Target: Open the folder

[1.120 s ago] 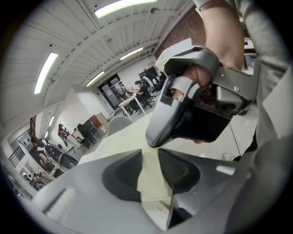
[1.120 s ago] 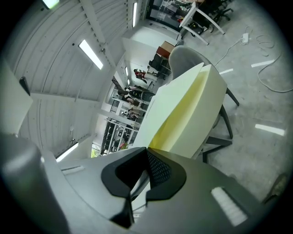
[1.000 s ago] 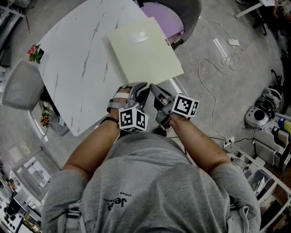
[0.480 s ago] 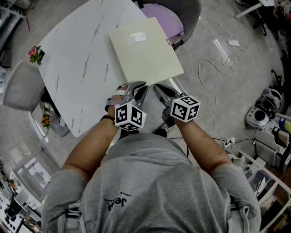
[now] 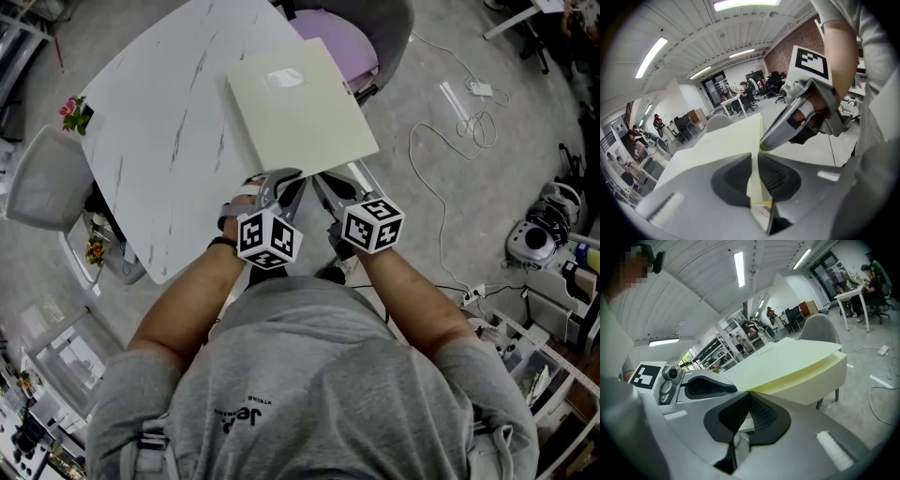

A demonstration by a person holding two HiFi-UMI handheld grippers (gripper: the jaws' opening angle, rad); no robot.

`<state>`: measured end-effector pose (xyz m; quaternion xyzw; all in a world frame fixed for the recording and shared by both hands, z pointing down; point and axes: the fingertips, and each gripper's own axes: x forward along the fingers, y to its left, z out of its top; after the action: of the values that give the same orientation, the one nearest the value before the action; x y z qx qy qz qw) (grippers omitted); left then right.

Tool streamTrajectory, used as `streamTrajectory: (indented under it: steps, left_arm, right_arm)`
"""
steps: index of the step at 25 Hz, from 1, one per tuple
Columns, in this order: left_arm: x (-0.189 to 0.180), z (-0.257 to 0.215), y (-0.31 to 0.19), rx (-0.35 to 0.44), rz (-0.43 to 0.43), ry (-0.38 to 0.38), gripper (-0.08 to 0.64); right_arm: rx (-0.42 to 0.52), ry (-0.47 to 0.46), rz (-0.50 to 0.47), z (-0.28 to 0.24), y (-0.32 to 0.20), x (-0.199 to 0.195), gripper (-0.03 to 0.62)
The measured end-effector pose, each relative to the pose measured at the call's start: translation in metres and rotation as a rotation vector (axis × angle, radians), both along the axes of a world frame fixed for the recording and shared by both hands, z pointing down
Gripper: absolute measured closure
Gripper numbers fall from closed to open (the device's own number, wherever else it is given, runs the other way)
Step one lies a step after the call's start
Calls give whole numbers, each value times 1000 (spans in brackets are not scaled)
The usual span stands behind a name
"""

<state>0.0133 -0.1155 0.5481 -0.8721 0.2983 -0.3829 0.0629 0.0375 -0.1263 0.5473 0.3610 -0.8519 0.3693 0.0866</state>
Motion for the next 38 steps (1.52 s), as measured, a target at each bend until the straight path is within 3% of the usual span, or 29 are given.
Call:
streamTrajectory:
  steps: [8,13,15,18,20,23,26,30,33,38]
  left_arm:
    - [-2,8,5,-58,-10,0,463]
    - [0,-11,2,-57,-30,67,463]
    - [0,-14,0,-70,-27,85,463]
    - [-7,-8,0,-106,-26,99,463]
    - [-7,-6,1,-124,-34,113,463]
    - [-2,-8,1,-151,-43,148,462]
    - [-1,-6,0,-186,-40,174,462]
    - [2,-6,1,-215,-23,180,462]
    - [2,-2,0,-229,-20,172,462]
    - [7,6,9,-265,0,173,463]
  right_arm:
    - [-157,80,27,22,3,-4,590]
    - [-358,212,84,81,27,28,591]
    - [-298,148,76,72,34,35,591]
    - [-87,45,14,21,27,19,589]
    - [21,38,-36,-3,18,6,589]
    - [87,92,-82,-10,7,-4,589]
    - [178,203,-136,-12,5,-9,589]
    - [417,548,-327,1,16,-16,589]
    - [396,619,-359,13,17,-18,589]
    - [169,552,-296,22,4,-15,589]
